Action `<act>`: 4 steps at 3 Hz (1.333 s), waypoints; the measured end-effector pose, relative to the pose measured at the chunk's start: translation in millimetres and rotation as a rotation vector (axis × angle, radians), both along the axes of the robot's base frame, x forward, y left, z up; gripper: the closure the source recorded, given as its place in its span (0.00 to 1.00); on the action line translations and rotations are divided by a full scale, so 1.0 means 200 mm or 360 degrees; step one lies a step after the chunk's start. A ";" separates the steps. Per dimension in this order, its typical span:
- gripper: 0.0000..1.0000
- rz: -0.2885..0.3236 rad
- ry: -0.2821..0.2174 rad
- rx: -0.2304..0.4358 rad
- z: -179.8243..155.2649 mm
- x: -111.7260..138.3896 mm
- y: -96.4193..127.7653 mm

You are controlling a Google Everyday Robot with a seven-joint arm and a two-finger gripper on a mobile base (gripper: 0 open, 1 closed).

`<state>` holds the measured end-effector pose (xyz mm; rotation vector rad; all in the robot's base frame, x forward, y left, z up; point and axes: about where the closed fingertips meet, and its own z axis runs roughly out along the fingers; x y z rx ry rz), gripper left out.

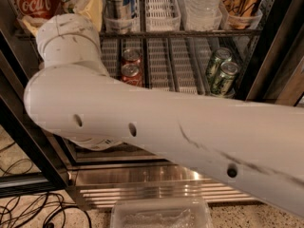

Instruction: Pick 7up can from top shelf of fridge

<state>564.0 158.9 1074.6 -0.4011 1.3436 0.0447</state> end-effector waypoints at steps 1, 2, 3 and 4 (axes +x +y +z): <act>0.17 0.0008 0.0010 0.0064 0.03 0.01 0.01; 0.18 0.0004 0.0013 0.0094 0.04 0.02 0.02; 0.20 -0.0011 0.0015 0.0113 0.05 0.02 0.01; 0.24 -0.0022 0.0020 0.0125 0.05 0.02 0.00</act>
Offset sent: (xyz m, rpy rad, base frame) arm 0.0105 0.0034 0.0045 0.0874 0.0253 -0.0013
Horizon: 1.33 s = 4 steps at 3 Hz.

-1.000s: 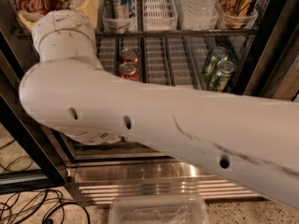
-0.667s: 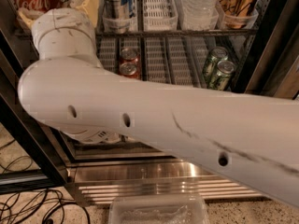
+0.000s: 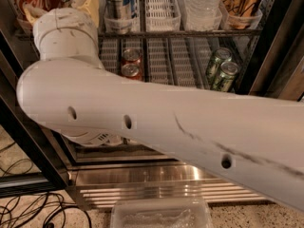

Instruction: Pick 7up can from top shelf of fridge

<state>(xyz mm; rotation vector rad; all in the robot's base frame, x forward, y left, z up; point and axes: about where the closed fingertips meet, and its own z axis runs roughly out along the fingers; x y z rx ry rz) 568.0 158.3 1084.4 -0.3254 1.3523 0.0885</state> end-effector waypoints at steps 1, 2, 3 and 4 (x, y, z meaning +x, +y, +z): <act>0.31 -0.0008 0.0005 0.0010 0.00 0.00 -0.01; 0.31 -0.0019 0.0007 0.0015 0.00 0.01 -0.02; 0.31 -0.0048 0.0009 0.0017 -0.01 0.03 -0.04; 0.31 -0.0089 0.0015 0.0012 -0.02 0.07 -0.06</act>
Offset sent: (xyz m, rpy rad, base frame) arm 0.0098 -0.0094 -0.0097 0.0186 0.0214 -0.0330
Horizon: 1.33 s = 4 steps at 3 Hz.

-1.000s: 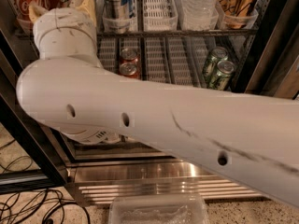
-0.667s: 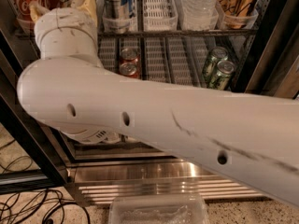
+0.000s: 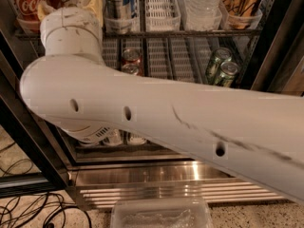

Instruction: Pick 7up can from top shelf of fridge

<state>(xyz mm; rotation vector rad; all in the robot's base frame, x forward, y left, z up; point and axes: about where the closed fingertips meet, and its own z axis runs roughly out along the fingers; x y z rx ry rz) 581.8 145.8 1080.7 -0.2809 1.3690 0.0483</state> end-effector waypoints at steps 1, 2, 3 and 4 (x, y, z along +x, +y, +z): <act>0.31 -0.0036 0.0004 -0.0014 0.00 0.06 -0.01; 0.33 -0.0033 0.0014 -0.0020 -0.01 0.09 0.00; 0.36 -0.0022 0.0039 -0.0019 -0.04 0.13 0.02; 0.36 -0.0013 0.0046 -0.0016 -0.04 0.15 0.03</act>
Offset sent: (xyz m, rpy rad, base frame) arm 0.0247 -0.0031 -0.0097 -0.0156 0.0195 -0.0334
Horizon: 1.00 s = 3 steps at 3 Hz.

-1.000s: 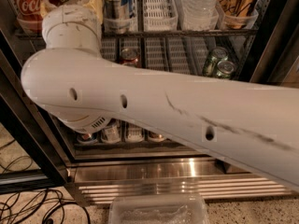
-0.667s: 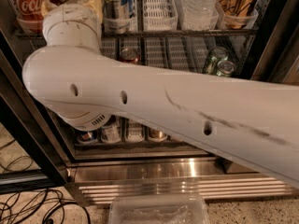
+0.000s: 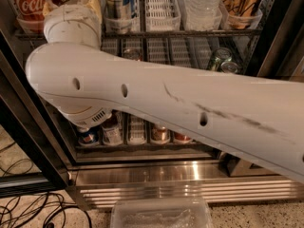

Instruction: Pick 7up can from top shelf of fridge

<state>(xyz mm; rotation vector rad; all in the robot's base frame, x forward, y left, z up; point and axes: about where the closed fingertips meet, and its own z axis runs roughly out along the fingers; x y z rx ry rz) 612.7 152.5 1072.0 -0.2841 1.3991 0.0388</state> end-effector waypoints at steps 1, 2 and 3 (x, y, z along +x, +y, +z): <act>0.40 0.0005 -0.0005 0.0004 0.01 0.02 0.00; 0.59 0.0010 -0.0008 0.0009 0.02 0.03 0.00; 0.82 0.0022 -0.0006 0.0019 0.02 0.04 0.00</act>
Offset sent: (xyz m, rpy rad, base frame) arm 0.0150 -0.0005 -0.0019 0.0113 0.0036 0.0130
